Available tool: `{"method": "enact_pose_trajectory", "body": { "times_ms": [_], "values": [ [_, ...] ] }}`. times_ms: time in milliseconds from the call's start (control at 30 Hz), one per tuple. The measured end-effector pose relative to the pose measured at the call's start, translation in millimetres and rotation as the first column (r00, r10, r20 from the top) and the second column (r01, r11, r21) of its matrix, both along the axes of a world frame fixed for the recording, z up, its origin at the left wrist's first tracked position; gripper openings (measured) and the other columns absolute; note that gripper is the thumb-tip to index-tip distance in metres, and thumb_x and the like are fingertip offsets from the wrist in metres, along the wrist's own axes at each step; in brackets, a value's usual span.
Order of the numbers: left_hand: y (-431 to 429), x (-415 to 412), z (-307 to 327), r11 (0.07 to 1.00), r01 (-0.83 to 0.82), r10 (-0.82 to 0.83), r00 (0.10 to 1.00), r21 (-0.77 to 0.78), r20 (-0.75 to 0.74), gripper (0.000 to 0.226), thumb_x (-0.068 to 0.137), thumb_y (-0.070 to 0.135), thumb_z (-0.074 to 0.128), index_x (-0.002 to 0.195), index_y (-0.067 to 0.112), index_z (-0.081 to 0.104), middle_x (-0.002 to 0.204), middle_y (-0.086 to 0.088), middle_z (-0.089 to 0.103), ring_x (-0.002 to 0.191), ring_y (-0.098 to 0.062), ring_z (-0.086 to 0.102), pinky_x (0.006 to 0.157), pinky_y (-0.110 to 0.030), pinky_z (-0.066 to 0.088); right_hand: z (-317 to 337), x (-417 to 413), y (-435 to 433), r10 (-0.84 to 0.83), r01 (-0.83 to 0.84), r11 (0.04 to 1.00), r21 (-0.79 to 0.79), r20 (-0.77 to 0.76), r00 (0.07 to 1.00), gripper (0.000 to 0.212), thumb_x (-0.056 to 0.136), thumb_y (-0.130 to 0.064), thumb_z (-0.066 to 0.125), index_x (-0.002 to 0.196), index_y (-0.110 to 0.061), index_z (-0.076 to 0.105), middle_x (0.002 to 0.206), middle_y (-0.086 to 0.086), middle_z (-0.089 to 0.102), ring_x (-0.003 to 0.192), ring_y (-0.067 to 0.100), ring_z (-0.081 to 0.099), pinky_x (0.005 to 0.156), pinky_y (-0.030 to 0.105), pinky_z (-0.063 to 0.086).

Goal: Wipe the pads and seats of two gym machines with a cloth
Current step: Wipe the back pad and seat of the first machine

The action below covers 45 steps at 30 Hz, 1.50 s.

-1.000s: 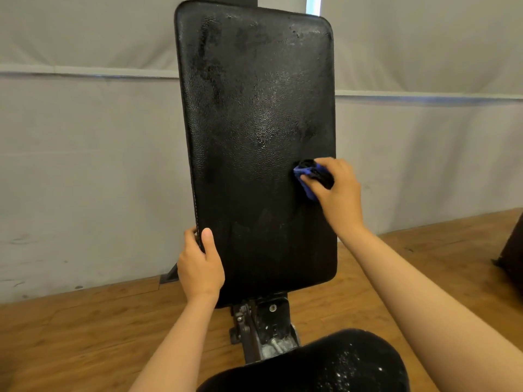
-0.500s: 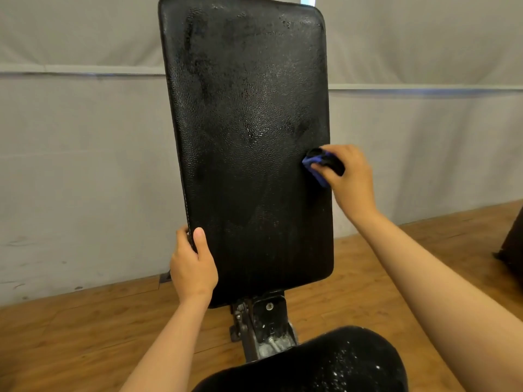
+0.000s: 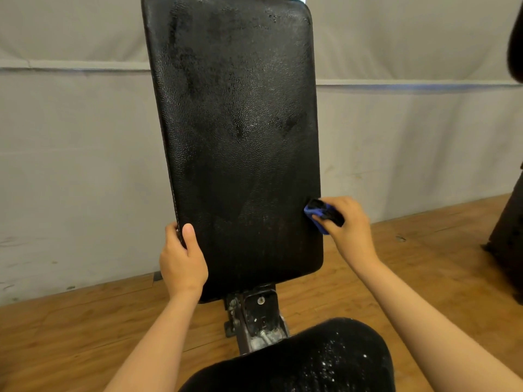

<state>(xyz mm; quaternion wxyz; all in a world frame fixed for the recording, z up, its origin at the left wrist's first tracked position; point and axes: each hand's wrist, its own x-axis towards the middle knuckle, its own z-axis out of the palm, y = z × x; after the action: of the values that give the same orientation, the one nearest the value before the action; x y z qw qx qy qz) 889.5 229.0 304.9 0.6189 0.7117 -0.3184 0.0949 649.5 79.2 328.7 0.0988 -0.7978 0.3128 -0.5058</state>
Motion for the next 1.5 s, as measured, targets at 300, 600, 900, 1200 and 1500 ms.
{"method": "enact_pose_trajectory", "body": {
  "times_ms": [300,600,900,1200,1500],
  "values": [
    [-1.6,1.2,-2.5,1.000,-0.010,0.010,1.000,0.010,-0.007,0.049,0.100,0.043,0.026,0.117,0.006,0.052,0.088,-0.006,0.059,0.073,-0.016,0.051,0.056,-0.024,0.033,21.5,4.0,-6.0,-0.031,0.031,1.000,0.000,0.041,0.999,0.027,0.085,-0.021,0.069,0.111,-0.015,0.065,0.103,0.001,0.060,0.100,0.017,0.053,0.083,0.019,0.041],
    [0.1,0.0,-0.9,0.999,0.014,-0.013,1.000,-0.030,0.006,0.068,0.088,0.059,0.018,0.114,0.006,0.052,0.086,-0.005,0.058,0.074,-0.019,0.053,0.056,-0.026,0.034,13.6,28.7,15.5,-0.017,0.018,1.000,-0.004,0.129,0.992,0.030,0.082,-0.016,0.073,0.111,-0.012,0.065,0.104,0.003,0.061,0.099,0.016,0.054,0.083,0.022,0.043],
    [1.4,-2.2,-0.5,0.999,0.024,-0.024,1.000,-0.024,0.000,0.068,0.087,0.060,0.018,0.118,0.008,0.052,0.090,-0.002,0.057,0.072,-0.012,0.051,0.055,-0.017,0.033,-23.8,23.0,41.2,0.083,-0.091,0.995,-0.033,-0.182,0.980,0.031,0.079,-0.013,0.074,0.108,-0.017,0.064,0.102,-0.004,0.058,0.096,0.011,0.053,0.079,0.020,0.047],
    [-0.3,1.2,-2.7,0.999,0.021,-0.021,1.000,-0.025,0.006,0.067,0.088,0.060,0.019,0.115,0.009,0.052,0.084,0.002,0.056,0.066,-0.002,0.050,0.054,-0.017,0.034,22.0,41.8,22.8,-0.039,0.035,0.999,0.028,0.205,0.978,0.022,0.083,-0.023,0.072,0.100,-0.013,0.061,0.096,-0.002,0.058,0.092,0.010,0.053,0.077,0.012,0.039],
    [-1.6,4.2,-5.7,0.999,0.028,-0.028,1.000,-0.025,0.013,0.070,0.086,0.065,0.016,0.115,0.012,0.052,0.088,0.000,0.059,0.076,-0.015,0.056,0.058,-0.025,0.040,-8.3,75.4,68.3,0.181,-0.194,0.980,-0.041,-0.215,0.960,0.029,0.078,-0.022,0.076,0.103,-0.017,0.062,0.094,-0.006,0.052,0.089,0.007,0.047,0.073,0.020,0.041]
  ]
}}
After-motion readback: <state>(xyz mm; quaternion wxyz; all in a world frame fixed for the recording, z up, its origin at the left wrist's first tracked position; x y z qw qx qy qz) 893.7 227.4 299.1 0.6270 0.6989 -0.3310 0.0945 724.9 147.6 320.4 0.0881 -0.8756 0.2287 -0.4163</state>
